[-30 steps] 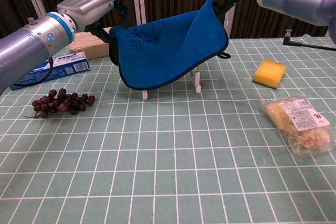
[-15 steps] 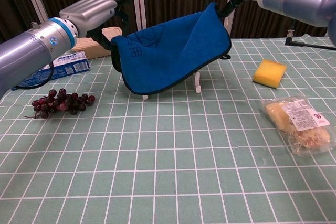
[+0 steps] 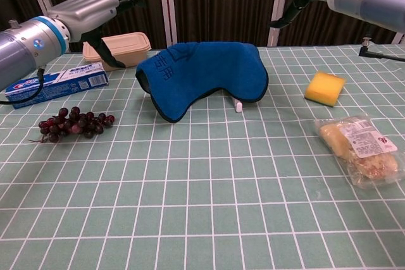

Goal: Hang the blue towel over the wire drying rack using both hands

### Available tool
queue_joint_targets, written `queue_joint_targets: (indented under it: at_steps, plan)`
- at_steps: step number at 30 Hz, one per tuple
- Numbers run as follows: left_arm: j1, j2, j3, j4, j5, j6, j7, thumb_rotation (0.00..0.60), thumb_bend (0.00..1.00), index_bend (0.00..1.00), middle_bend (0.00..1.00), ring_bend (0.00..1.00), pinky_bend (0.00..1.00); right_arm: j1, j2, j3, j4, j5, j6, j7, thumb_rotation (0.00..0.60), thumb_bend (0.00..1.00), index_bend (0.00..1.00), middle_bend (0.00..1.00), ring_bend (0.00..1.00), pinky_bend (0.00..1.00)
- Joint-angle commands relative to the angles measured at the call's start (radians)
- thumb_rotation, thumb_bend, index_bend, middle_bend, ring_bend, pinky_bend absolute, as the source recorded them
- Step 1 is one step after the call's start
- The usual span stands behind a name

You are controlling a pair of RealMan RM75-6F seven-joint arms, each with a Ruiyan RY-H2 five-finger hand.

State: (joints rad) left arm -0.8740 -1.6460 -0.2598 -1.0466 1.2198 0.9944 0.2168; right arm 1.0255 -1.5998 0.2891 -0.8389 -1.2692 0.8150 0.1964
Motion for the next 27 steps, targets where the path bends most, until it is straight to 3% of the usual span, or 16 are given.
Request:
queue_joint_targets:
  at_steps: [1, 4, 7, 14, 20, 22, 27]
  plan:
    - [0.054, 0.073, 0.016, -0.082, -0.018, 0.021, 0.018, 0.6, 0.08, 0.0, 0.0, 0.0, 0.0, -0.07, 0.093, -0.012, -0.146, -0.007, 0.073, -0.041, 0.6, 0.19, 0.21, 0.0, 0.0, 0.0]
    - [0.095, 0.128, 0.03, -0.148, -0.024, 0.043, 0.017, 0.6, 0.08, 0.0, 0.0, 0.0, 0.0, -0.116, 0.148, -0.023, -0.239, -0.016, 0.123, -0.059, 0.6, 0.19, 0.2, 0.0, 0.0, 0.0]
    - [0.18, 0.224, 0.063, -0.264, -0.015, 0.108, 0.005, 0.6, 0.08, 0.0, 0.0, 0.0, 0.0, -0.215, 0.244, -0.054, -0.401, -0.042, 0.232, -0.082, 0.6, 0.19, 0.19, 0.0, 0.0, 0.0]
    - [0.341, 0.391, 0.138, -0.501, 0.008, 0.251, 0.025, 0.6, 0.08, 0.0, 0.0, 0.0, 0.0, -0.402, 0.395, -0.134, -0.645, -0.073, 0.398, -0.144, 0.6, 0.01, 0.15, 0.0, 0.0, 0.0]
    - [0.457, 0.469, 0.2, -0.636, 0.047, 0.374, 0.056, 0.6, 0.08, 0.0, 0.0, 0.0, 0.0, -0.528, 0.464, -0.195, -0.758, -0.105, 0.515, -0.183, 0.6, 0.0, 0.07, 0.0, 0.0, 0.0]
    - [0.532, 0.479, 0.228, -0.69, 0.069, 0.478, 0.077, 0.6, 0.08, 0.0, 0.0, 0.0, 0.0, -0.613, 0.477, -0.232, -0.807, -0.131, 0.612, -0.196, 0.6, 0.0, 0.06, 0.0, 0.0, 0.0]
    - [0.61, 0.477, 0.266, -0.714, 0.13, 0.563, 0.073, 0.6, 0.08, 0.0, 0.0, 0.0, 0.0, -0.71, 0.46, -0.275, -0.804, -0.191, 0.721, -0.196, 0.6, 0.0, 0.06, 0.0, 0.0, 0.0]
